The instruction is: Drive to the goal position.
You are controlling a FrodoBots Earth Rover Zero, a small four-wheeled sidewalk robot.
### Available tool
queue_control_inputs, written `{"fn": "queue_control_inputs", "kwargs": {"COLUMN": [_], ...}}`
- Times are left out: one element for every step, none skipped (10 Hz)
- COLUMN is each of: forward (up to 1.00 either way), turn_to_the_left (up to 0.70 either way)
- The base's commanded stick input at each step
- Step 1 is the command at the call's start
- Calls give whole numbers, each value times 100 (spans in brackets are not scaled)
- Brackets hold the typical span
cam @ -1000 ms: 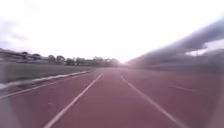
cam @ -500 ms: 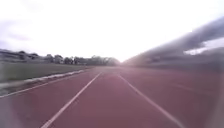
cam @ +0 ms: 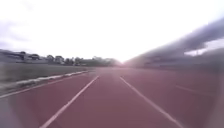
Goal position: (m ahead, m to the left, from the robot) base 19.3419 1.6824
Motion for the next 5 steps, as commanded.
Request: {"fn": "queue_control_inputs", "kwargs": {"forward": [70, 70, 70, 70, 70], "turn_to_the_left": [0, -2, -16, -29, -25]}}
